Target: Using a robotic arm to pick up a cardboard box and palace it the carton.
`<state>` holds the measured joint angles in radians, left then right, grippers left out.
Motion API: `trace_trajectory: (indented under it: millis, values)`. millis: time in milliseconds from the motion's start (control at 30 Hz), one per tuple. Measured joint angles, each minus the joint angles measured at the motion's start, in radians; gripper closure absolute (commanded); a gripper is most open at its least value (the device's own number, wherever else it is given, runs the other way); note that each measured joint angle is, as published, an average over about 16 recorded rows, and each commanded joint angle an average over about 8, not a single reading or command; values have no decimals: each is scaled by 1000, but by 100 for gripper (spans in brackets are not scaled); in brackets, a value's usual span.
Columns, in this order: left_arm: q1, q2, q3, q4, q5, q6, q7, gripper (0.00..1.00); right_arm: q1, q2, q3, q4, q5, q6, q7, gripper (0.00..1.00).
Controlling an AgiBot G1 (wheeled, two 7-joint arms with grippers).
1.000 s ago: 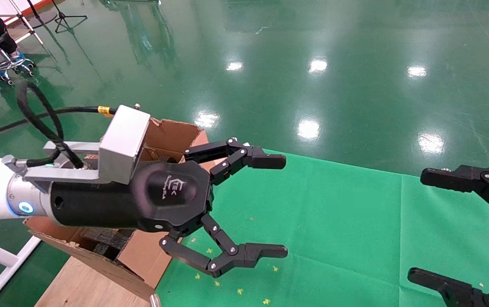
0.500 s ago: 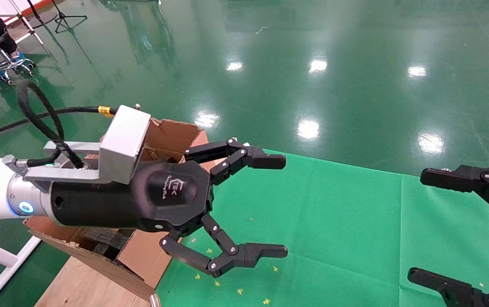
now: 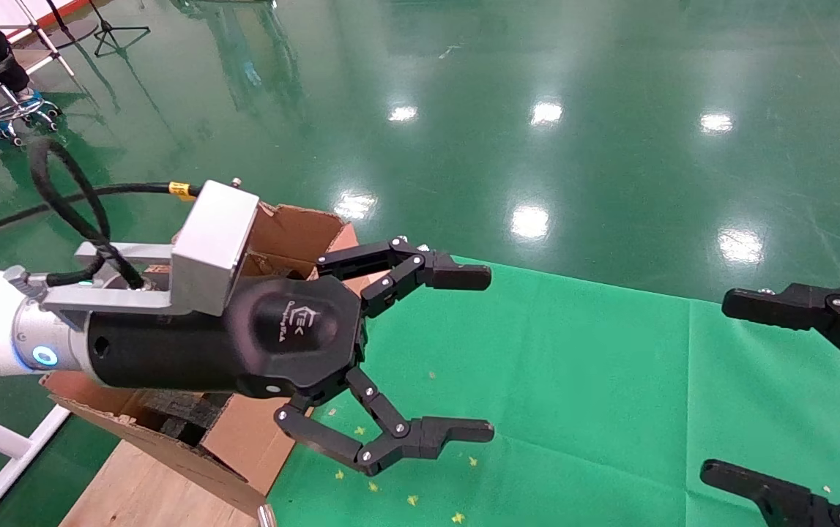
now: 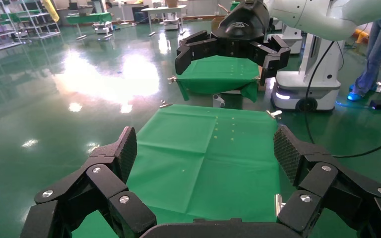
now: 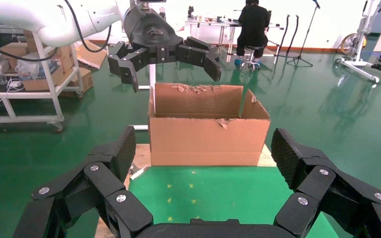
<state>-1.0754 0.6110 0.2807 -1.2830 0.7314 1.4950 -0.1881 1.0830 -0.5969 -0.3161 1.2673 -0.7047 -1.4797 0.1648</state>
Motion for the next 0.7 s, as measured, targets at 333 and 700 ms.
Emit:
trace_trajectory:
  millis: [333, 700]
  values:
    - [0, 0, 0, 0, 0, 0, 0, 0, 0, 0, 0, 0, 0, 0, 0, 0]
    - [0, 0, 0, 0, 0, 0, 0, 0, 0, 0, 0, 0, 0, 0, 0, 0]
